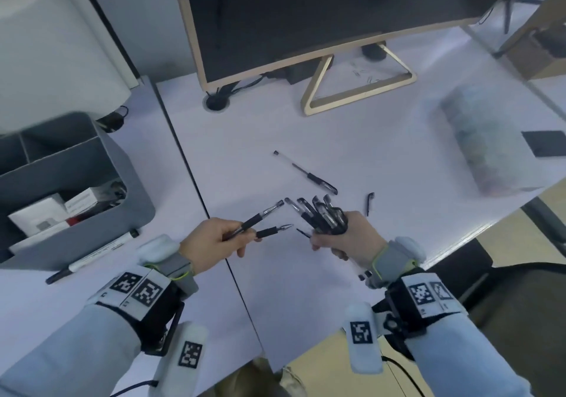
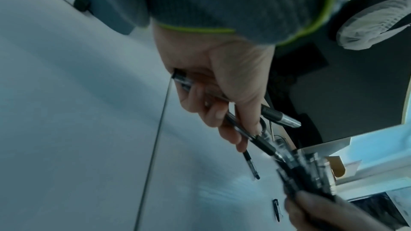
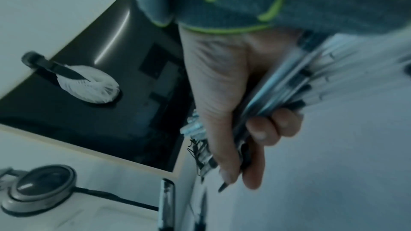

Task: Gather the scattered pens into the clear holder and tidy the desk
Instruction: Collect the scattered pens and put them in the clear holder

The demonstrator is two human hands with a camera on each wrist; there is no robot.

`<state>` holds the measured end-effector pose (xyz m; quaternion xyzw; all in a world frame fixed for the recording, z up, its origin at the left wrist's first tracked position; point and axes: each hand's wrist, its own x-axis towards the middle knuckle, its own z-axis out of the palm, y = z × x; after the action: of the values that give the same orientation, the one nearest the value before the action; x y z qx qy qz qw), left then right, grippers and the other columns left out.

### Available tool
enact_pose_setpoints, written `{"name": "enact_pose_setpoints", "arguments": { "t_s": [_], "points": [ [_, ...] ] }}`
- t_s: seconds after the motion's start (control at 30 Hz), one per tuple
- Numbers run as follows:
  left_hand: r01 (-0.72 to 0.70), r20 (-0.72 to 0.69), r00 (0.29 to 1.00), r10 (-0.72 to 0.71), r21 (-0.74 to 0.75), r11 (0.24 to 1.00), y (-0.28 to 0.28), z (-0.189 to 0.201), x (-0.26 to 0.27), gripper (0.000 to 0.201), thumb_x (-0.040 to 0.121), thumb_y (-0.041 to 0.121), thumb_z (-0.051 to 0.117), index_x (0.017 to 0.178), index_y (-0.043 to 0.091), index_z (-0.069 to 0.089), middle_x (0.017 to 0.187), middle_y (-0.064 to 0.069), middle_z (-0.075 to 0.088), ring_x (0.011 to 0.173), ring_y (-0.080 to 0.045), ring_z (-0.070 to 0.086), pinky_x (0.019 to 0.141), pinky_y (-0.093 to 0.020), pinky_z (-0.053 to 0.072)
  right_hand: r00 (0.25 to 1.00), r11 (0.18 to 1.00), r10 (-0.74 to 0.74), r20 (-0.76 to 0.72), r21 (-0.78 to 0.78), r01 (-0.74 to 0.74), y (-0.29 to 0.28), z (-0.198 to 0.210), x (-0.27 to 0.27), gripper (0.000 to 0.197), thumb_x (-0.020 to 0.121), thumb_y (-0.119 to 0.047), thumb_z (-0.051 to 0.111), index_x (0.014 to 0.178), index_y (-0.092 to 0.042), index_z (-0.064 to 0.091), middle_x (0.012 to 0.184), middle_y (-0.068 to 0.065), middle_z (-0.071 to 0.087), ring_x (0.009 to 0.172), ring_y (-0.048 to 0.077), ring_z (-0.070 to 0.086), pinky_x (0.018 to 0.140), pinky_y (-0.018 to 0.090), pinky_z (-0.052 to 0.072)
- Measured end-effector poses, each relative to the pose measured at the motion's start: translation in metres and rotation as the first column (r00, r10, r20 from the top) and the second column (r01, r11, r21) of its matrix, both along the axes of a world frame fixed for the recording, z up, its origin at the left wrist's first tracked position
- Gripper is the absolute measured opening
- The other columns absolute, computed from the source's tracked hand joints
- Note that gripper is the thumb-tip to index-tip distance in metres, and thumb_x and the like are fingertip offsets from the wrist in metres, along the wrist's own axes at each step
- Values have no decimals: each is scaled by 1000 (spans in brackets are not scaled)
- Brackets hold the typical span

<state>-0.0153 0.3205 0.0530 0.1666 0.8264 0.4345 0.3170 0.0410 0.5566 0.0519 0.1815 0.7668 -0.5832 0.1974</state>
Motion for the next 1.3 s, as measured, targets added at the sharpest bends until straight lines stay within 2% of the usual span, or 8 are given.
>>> {"name": "enact_pose_setpoints", "arguments": {
  "t_s": [0.2, 0.3, 0.47, 0.7, 0.9, 1.0, 1.17, 1.3],
  "points": [
    [62, 0, 998, -62, 12, 998, 1, 6, -11, 50, 90, 21, 53, 50, 50, 61, 54, 8, 63, 38, -5, 34, 41, -10, 28, 987, 979, 150, -59, -133, -157, -3, 17, -23, 13, 78, 2, 65, 73, -10, 64, 43, -10, 55, 32, 8, 36, 35, 16, 29],
    [41, 6, 999, -42, 42, 998, 5, 4, -17, 44, 89, 21, 53, 53, 45, 63, 63, -5, 60, 38, -5, 33, 40, -10, 28, 989, 980, 119, -86, -151, -131, 1, 20, -31, 12, 79, 2, 63, 74, -9, 64, 37, -10, 50, 31, 7, 36, 35, 16, 28],
    [-32, 0, 999, 32, 73, 997, 6, 5, -34, 37, 89, 17, 54, 59, 36, 65, 42, 15, 54, 37, -5, 33, 40, -8, 28, 987, 984, 101, -123, -133, -118, 8, 25, -52, 6, 80, 2, 62, 82, -4, 63, 39, -13, 56, 30, 5, 36, 35, 15, 29],
    [-27, -46, 998, 30, 81, 996, 18, -2, -53, 30, 90, 18, 52, 68, 36, 64, 42, 16, 55, 38, -4, 35, 41, -8, 29, 986, 984, 78, -150, -148, -100, -5, 15, -77, 9, 78, 1, 65, 76, -8, 64, 60, 7, 55, 31, 7, 36, 35, 15, 29],
    [-198, -11, 980, 199, 42, 979, -51, 14, -35, 28, 91, 16, 50, 71, 28, 66, 39, 13, 48, 39, -4, 36, 42, -6, 30, 972, 938, 182, -146, -271, -216, -80, 11, -94, 13, 77, 2, 65, 70, -8, 65, 48, 1, 51, 30, 8, 37, 34, 15, 29],
    [-404, 47, 915, 401, 88, 911, -91, 23, -17, 26, 92, 14, 46, 76, 19, 66, 46, 8, 42, 36, -4, 33, 37, -7, 26, 972, 897, 176, -153, -382, -223, -129, 18, -103, 9, 80, 2, 62, 77, -6, 66, 49, -1, 52, 31, 9, 36, 34, 16, 29],
    [-763, 249, 646, 721, 234, 603, -155, 31, 24, 30, 96, 15, 36, 75, 11, 56, 64, -1, 40, 36, -1, 33, 33, -10, 23, 999, 813, 35, -6, -582, -32, -246, 26, -86, 9, 83, -1, 58, 79, -7, 64, 63, 2, 52, 34, 7, 42, 36, 17, 37],
    [-795, 203, 607, 769, 161, 585, -196, 33, 40, 28, 97, 22, 31, 71, 15, 40, 66, -2, 43, 44, -8, 38, 36, -15, 30, 986, 756, 114, 122, -655, -7, -328, 28, -54, 6, 82, -13, 63, 82, -8, 66, 54, -2, 54, 37, 9, 44, 40, 18, 41]
  ]
}}
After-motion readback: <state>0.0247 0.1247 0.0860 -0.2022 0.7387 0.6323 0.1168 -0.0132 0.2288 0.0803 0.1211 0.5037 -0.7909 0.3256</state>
